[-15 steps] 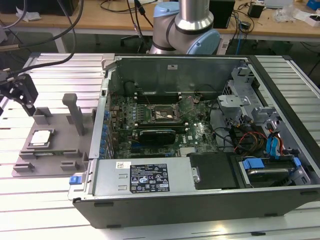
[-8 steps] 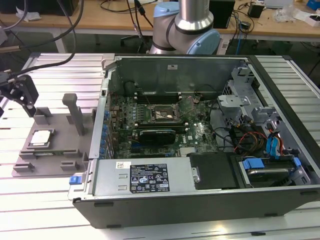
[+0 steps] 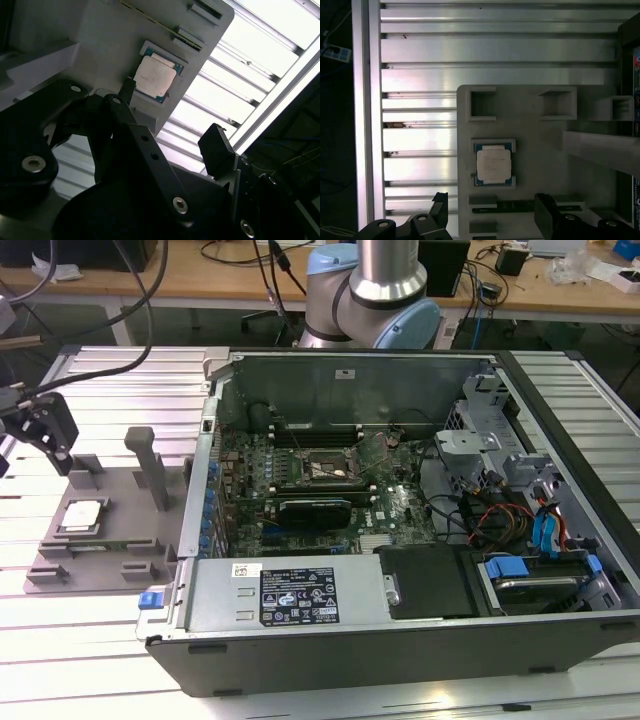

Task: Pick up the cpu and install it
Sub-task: 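Pick up the cpu and move it towards the insertion slot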

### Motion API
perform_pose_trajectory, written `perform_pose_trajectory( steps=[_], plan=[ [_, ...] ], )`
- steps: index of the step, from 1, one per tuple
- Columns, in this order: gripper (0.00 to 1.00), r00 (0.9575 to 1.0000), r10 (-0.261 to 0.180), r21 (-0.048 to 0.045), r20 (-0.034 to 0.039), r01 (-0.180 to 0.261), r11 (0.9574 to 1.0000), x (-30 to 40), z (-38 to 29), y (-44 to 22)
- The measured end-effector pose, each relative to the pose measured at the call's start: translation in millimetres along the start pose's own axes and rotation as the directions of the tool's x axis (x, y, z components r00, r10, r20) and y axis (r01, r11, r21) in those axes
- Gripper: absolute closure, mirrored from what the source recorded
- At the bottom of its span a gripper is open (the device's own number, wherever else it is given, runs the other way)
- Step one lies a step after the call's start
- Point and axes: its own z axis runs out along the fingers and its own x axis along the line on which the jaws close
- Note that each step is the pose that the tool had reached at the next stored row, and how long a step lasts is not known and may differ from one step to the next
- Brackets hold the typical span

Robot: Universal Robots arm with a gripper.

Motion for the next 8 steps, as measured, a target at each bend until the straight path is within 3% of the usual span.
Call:
perform_pose_trajectory(
  steps=[8],
  plan=[
    [0.22, 1.0, 0.0, 0.0, 0.0, 0.0, 1.0, 0.1, 3.2, 0.1]
  ],
)
